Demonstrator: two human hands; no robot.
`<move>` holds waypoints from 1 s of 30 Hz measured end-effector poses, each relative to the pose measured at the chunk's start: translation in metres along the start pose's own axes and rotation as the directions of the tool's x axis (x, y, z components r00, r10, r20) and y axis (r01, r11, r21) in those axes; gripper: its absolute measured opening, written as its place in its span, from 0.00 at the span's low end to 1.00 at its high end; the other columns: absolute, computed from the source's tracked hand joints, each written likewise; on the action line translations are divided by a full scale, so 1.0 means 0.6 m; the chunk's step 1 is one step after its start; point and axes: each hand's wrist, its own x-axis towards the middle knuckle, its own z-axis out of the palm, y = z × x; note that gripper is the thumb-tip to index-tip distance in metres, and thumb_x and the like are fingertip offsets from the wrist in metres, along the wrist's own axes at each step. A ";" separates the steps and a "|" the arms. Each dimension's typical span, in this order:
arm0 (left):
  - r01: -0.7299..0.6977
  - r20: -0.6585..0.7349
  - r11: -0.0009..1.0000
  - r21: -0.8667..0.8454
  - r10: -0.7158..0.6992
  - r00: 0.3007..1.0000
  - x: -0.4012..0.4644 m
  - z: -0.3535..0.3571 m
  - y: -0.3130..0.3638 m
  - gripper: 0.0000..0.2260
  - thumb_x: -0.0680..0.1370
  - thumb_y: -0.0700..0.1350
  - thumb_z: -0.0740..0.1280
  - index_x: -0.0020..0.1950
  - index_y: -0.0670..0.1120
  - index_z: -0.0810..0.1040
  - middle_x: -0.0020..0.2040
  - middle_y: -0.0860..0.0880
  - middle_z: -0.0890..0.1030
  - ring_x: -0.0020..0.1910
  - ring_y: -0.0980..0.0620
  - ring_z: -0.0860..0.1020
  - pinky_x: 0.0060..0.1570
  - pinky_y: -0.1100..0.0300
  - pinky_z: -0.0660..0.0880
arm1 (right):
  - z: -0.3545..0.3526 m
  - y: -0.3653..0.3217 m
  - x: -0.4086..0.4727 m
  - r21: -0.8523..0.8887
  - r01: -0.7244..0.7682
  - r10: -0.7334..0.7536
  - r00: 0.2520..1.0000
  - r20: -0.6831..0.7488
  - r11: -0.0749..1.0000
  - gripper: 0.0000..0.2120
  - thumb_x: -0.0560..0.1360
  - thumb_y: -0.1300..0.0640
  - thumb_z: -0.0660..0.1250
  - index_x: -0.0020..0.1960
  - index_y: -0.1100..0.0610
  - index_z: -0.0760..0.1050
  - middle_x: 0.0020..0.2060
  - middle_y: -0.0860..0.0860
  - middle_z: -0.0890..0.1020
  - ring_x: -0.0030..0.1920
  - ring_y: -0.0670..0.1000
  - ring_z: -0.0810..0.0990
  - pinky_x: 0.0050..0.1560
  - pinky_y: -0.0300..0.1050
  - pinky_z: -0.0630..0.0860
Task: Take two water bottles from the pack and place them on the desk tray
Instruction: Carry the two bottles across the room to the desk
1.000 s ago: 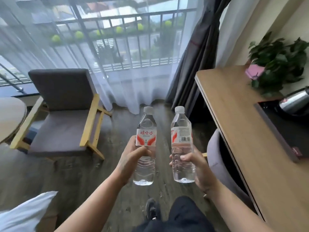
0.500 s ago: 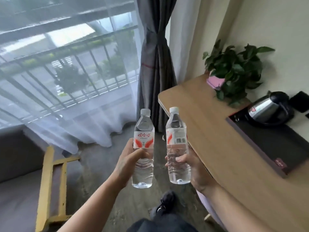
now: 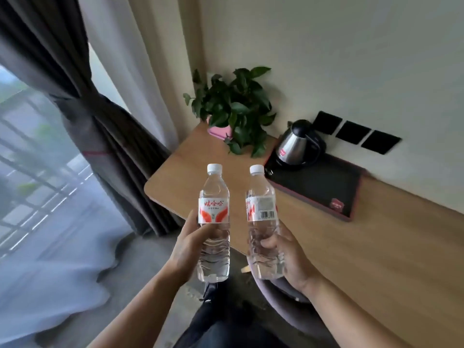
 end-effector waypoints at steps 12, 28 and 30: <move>-0.028 0.412 0.985 0.170 -0.045 0.910 0.188 0.087 0.081 0.30 0.60 0.50 0.75 0.62 0.47 0.83 0.57 0.33 0.86 0.57 0.31 0.85 0.60 0.31 0.81 | -0.040 -0.023 0.014 0.112 0.227 -0.165 0.901 -0.401 0.967 0.25 0.62 0.60 0.72 0.59 0.64 0.77 0.44 0.59 0.84 0.42 0.56 0.83 0.44 0.49 0.81; -0.061 0.560 0.953 0.296 -0.121 0.820 0.234 0.223 0.075 0.33 0.58 0.52 0.74 0.62 0.44 0.82 0.54 0.39 0.89 0.52 0.36 0.85 0.53 0.47 0.80 | -0.135 -0.035 -0.018 0.105 0.262 -0.161 0.814 -0.557 0.959 0.29 0.63 0.59 0.73 0.64 0.62 0.77 0.47 0.61 0.84 0.48 0.62 0.81 0.54 0.59 0.76; -0.053 0.551 0.953 0.297 -0.126 0.825 0.230 0.245 0.072 0.33 0.57 0.52 0.75 0.62 0.45 0.83 0.52 0.41 0.88 0.48 0.43 0.84 0.50 0.50 0.78 | -0.159 -0.040 -0.018 0.095 0.239 -0.150 0.825 -0.544 0.967 0.27 0.63 0.59 0.73 0.62 0.58 0.80 0.46 0.59 0.84 0.48 0.61 0.81 0.55 0.60 0.75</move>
